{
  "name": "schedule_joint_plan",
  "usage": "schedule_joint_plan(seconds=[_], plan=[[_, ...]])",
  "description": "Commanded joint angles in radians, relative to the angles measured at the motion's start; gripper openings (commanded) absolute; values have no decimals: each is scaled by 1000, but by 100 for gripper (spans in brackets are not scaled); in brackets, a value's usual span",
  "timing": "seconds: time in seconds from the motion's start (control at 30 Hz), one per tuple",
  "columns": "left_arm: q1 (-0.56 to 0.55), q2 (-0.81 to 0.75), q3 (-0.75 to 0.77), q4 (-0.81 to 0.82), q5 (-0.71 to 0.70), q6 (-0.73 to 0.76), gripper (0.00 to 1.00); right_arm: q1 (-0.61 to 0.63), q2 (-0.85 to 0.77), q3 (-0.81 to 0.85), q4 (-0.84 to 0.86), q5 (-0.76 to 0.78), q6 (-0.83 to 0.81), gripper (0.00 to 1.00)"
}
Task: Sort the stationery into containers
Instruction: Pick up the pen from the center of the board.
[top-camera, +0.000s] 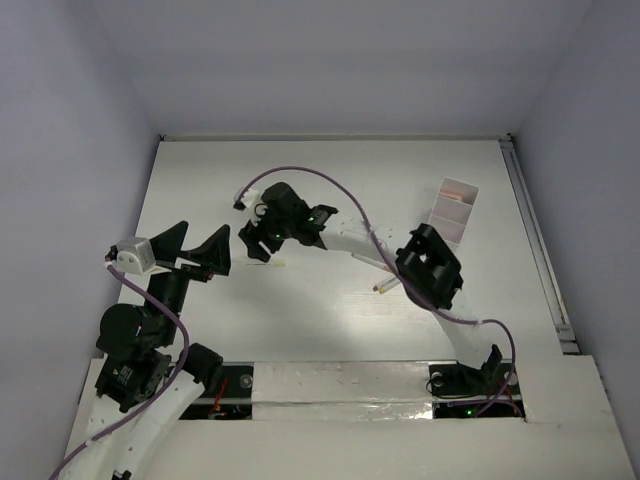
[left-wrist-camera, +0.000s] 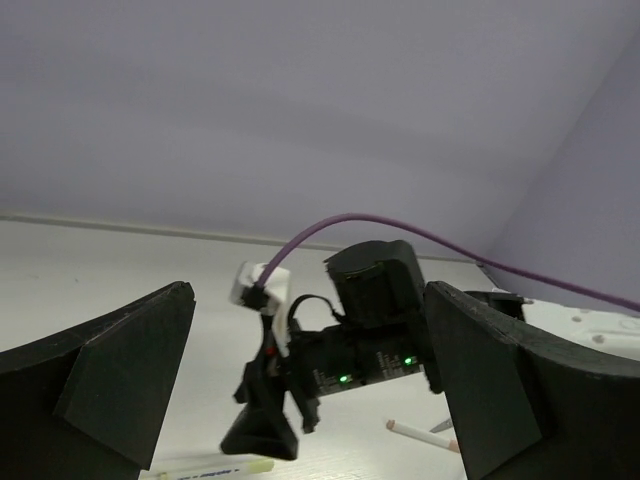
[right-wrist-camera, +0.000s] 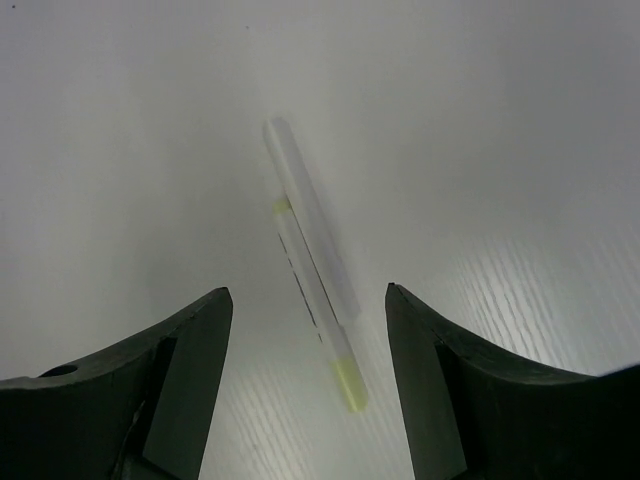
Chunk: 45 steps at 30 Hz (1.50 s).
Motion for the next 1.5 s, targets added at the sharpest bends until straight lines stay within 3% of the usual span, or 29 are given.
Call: schedule_joint_plan(seconds=[0.0,0.17,0.4,0.83,1.17,1.47], plan=[[17,6,0,36,-21,14,99,23,90,156,-61,22,-83,69],[57,6,-2,36,22,5,99,54,222,381,-134,34,-119,72],[95,3,-2,38,52,-1,99,105,343,521,-162,85,-162,73],[95,3,-5,38,62,0,99,123,443,566,-141,108,-181,67],[95,9,-8,43,91,-4,99,123,498,555,-69,237,-175,38],[95,22,-7,44,107,-7,99,92,501,517,-46,226,-158,22]])
